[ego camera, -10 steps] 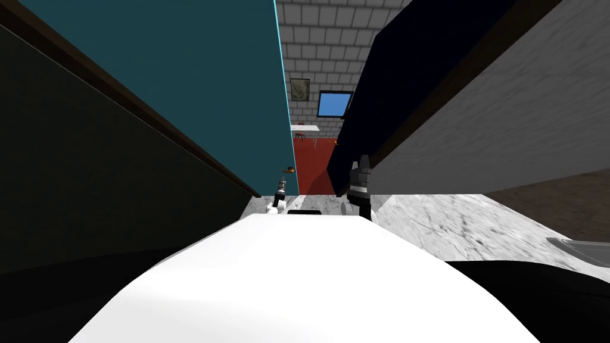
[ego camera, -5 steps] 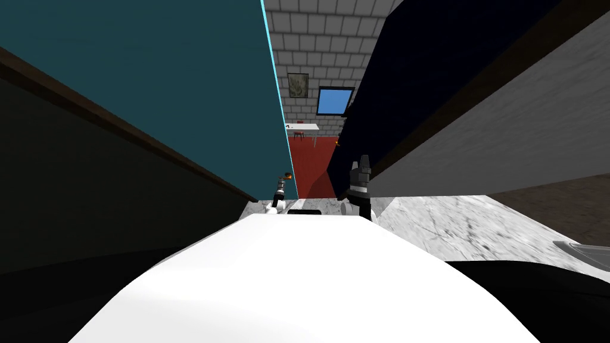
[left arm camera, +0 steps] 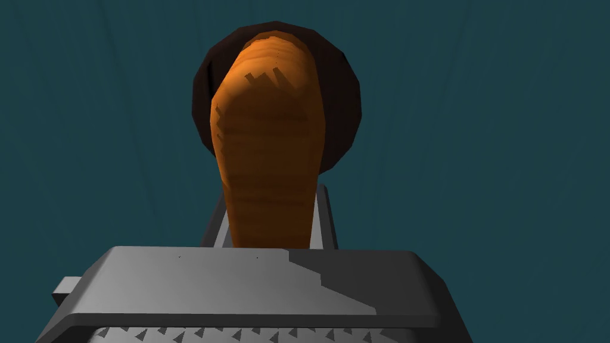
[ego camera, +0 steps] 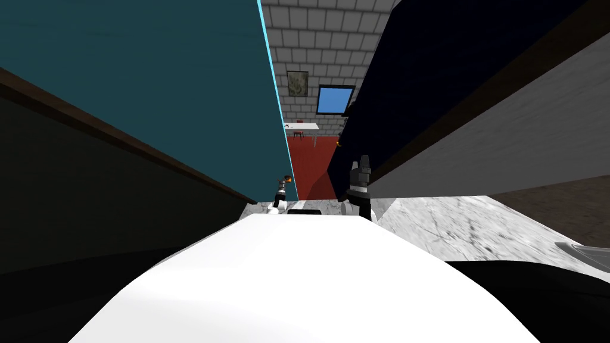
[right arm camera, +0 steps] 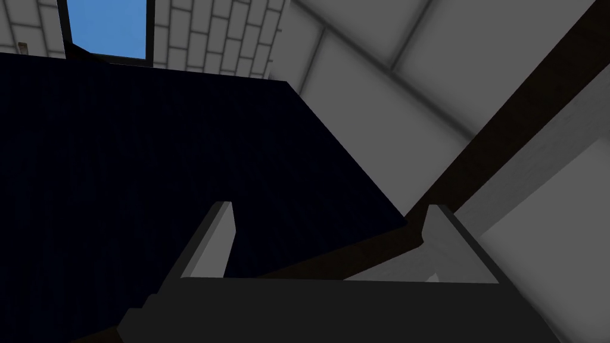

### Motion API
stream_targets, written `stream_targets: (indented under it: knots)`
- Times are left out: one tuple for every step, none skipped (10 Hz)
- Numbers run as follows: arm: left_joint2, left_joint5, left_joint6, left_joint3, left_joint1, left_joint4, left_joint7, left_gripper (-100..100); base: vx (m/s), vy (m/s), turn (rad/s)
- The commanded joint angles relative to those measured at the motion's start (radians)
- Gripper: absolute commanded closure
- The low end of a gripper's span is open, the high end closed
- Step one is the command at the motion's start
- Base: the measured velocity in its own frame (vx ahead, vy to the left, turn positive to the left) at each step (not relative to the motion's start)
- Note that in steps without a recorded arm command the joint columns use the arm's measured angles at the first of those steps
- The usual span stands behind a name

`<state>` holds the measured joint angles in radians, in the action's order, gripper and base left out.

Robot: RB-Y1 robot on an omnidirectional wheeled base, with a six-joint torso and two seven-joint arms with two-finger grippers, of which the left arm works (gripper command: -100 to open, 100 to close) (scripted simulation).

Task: Push the door open

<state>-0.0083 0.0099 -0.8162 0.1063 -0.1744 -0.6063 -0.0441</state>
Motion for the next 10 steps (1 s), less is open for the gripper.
stream_targets:
  knots:
    - [-0.001,0.000,0.000,-0.001,0.003,0.001,0.000,100,-0.012,-0.001,-0.010]
    - [-0.001,0.000,0.000,-0.001,0.003,0.001,0.000,100,0.000,0.000,0.000]
    - [-0.001,0.000,0.000,-0.001,0.003,0.001,0.000,100,0.000,0.000,0.000]
    - [-0.001,0.000,0.000,-0.001,0.003,0.001,0.000,100,0.000,0.000,0.000]
    - [0.019,0.008,0.002,0.013,-0.001,0.000,-0.004,100,0.102,-0.049,0.009]
    - [0.027,0.011,0.002,0.018,-0.001,0.000,-0.006,100,0.144,-0.048,0.043]
    - [0.034,0.015,0.003,0.024,-0.001,0.000,-0.008,100,0.147,-0.048,0.040]
    - [0.041,0.019,0.003,0.032,0.000,0.000,-0.010,100,0.171,-0.049,0.032]
    - [0.041,0.019,0.003,0.032,0.000,0.004,-0.010,100,0.123,-0.026,0.005]
    - [0.052,0.026,0.004,0.043,0.000,0.000,-0.013,100,0.142,-0.028,0.018]
